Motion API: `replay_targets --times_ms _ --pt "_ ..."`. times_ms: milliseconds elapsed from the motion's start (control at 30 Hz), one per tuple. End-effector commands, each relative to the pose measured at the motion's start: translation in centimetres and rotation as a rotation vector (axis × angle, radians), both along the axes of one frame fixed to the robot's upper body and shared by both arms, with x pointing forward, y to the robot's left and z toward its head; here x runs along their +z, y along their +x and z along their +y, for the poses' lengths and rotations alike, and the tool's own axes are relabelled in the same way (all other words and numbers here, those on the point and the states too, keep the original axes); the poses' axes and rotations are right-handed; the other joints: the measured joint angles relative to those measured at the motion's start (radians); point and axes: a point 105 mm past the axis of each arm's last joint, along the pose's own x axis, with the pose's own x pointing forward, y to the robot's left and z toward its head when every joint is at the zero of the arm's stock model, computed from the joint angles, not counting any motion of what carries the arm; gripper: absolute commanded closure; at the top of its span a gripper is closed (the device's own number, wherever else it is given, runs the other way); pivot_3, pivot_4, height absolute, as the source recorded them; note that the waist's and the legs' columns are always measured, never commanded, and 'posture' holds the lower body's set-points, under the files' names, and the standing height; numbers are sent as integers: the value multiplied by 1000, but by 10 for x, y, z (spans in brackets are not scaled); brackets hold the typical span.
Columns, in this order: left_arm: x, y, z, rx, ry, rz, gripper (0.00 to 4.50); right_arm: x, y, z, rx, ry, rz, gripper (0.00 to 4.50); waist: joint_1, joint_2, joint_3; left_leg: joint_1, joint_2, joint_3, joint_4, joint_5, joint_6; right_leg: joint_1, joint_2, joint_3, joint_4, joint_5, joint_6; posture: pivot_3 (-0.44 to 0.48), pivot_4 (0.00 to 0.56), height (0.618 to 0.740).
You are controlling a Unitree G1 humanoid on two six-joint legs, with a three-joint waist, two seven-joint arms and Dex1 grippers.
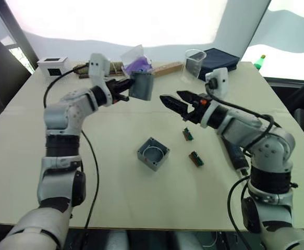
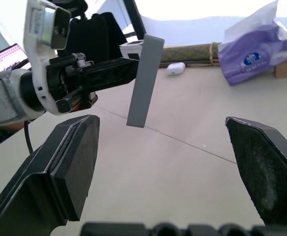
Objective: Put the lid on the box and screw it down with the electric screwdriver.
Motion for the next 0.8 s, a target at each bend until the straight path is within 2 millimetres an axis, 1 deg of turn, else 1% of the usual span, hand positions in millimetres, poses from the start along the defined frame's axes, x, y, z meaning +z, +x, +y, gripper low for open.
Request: replay_targets --times_ms 33,167,333,433,667,800 --pt "24 -8 -9 -19 -28 -111 4442 21 -4 3 39 64 -28 0 -5 0 0 0 0 0 0 0 0 0 0 0 0 0 0 0 150 740" --pt "19 -12 -16 -42 -14 -112 4442 22 -4 4 45 63 -18 0 -13 0 0 0 0 0 -1 0 0 -1 0 0 0 0 0 0 150 740" --pt "14 -16 -23 -68 12 -117 4442 22 -3 6 45 69 -7 0 -11 0 0 0 0 0 -1 0 0 0 0 0 0 0 0 0 150 740" --pt "14 -16 -26 -78 16 -120 4442 22 -4 8 51 71 -2 0 -9 0 0 0 0 0 -1 0 0 -1 0 0 0 0 0 0 150 740" --pt "14 -21 -37 -117 24 -130 4442 15 1 9 37 57 27 0 -9 0 0 0 0 0 -1 0 0 0 0 0 0 0 0 0 150 740" --pt "13 -21 -37 -114 25 -127 4442 15 2 11 34 56 28 0 -9 0 0 0 0 0 -1 0 0 -1 0 0 0 0 0 0 150 740"
